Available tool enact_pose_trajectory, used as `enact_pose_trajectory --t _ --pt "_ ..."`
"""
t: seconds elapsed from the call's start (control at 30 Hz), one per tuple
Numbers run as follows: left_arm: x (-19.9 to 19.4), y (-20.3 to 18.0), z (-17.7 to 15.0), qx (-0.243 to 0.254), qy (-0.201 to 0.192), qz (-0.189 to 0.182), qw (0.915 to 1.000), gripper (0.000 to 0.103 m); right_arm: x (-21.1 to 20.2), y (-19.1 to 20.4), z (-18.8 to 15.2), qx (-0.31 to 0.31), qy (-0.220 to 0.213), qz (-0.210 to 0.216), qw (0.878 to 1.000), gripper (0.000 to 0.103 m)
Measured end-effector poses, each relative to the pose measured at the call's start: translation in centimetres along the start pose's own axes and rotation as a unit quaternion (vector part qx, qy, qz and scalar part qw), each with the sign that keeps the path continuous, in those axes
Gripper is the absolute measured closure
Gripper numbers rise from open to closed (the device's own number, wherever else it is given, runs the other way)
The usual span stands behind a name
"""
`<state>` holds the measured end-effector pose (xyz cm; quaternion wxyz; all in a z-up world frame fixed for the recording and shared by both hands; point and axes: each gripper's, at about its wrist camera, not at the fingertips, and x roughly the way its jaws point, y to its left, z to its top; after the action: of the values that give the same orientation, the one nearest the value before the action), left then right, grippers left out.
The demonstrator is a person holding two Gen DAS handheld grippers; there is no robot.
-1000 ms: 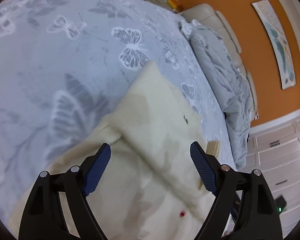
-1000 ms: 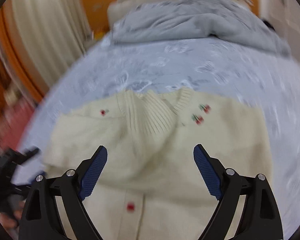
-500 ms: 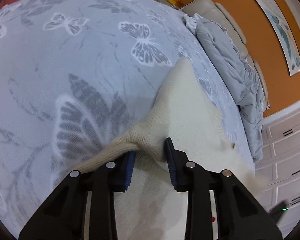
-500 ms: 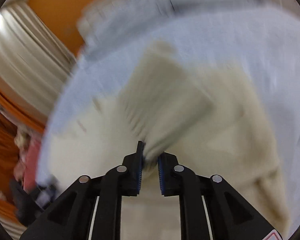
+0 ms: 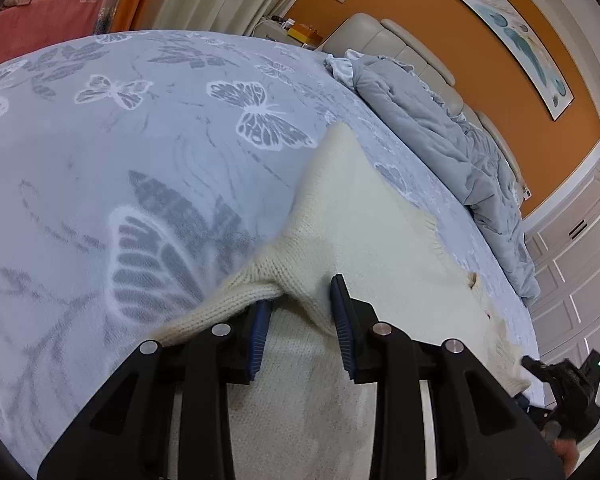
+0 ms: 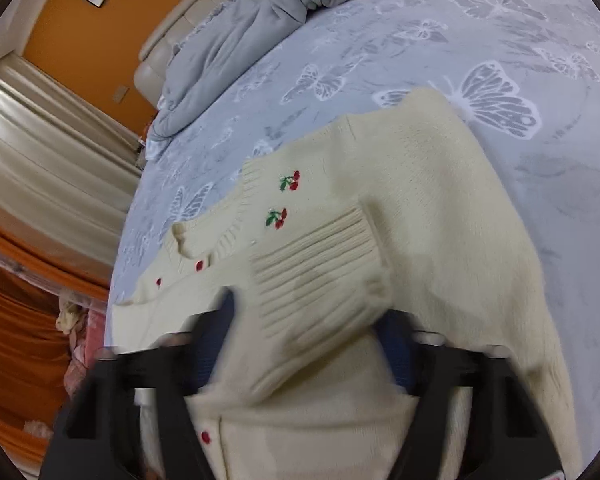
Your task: Fold small clothes
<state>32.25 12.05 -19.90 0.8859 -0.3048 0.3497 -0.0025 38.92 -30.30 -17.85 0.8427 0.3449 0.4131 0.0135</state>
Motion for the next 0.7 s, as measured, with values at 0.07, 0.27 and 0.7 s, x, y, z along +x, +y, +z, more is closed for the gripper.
enact_pose_trajectory --t 0.07,0.27,0.7 --pt "0.0 -0.1 -0.1 0.002 -0.002 0.001 1.0000 0.073 -1.5 1.2 0.8 -0.010 -0.025 0.043 0.999 0.093" --pt "0.0 -0.3 -0.4 0.011 -0.007 0.005 0.9999 0.071 -4.4 3.3 1.6 -0.099 -0.089 0.049 0.990 0.094" --pt "0.1 -0.5 -0.5 0.022 -0.013 0.015 0.9996 0.071 -2.1 -1.5 -0.3 -0.067 -0.022 -0.030 0.997 0.046"
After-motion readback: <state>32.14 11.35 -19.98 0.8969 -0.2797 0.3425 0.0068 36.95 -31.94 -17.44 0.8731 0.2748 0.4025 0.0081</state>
